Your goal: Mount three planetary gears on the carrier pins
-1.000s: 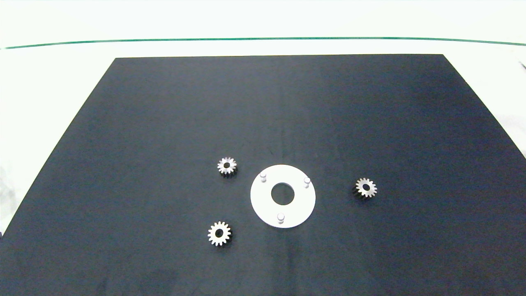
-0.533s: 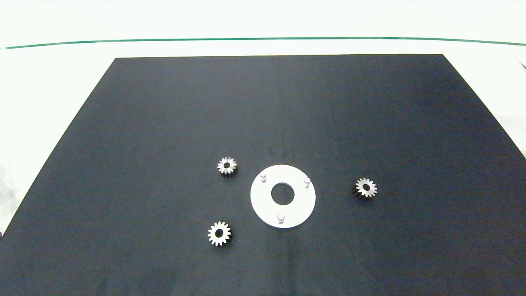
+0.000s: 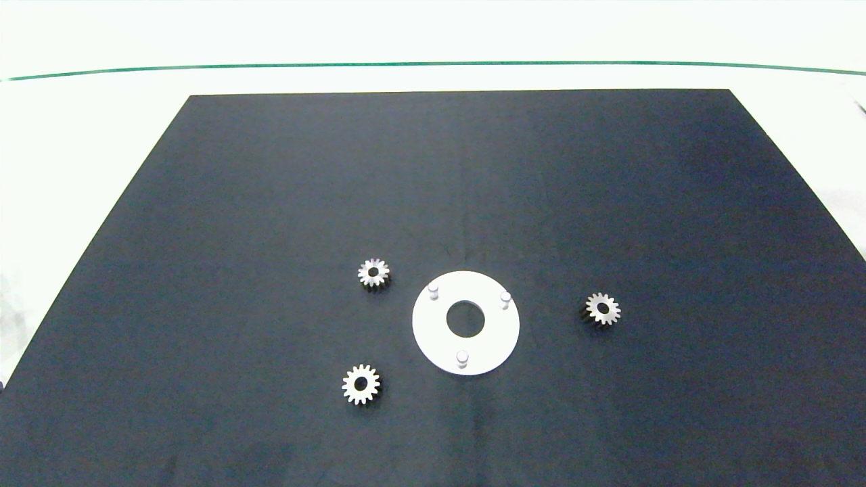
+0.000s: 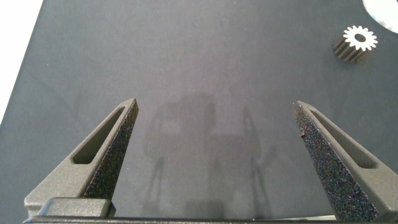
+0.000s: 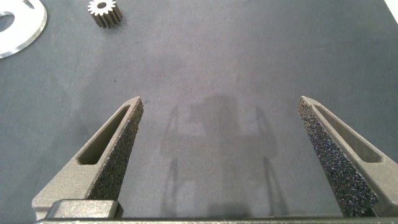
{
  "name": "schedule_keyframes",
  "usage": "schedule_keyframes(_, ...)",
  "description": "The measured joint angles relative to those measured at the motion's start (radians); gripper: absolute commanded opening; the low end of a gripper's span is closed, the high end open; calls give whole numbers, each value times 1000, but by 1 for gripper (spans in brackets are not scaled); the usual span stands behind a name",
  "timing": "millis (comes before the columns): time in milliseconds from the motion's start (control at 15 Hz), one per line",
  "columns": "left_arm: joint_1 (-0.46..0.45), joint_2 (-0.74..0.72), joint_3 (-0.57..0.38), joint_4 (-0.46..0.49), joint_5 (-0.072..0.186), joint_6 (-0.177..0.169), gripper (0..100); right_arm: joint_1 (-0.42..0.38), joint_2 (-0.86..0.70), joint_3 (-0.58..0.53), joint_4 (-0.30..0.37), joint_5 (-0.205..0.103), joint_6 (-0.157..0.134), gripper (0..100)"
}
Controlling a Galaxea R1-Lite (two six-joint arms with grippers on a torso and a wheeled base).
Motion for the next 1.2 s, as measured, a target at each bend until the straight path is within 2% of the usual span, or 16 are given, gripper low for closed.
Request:
schedule_keyframes(867,1,8,-3,4,-1,3,100,0,1,0,1,2,-3,100)
schedule_keyframes(1067,7,19,-5,6,-1,43,100,3,14,-4,9,-1,-4,100)
schedule_keyframes(1200,13,46,-40,22,1,60,100,11,26,-25,60,0,-6,100)
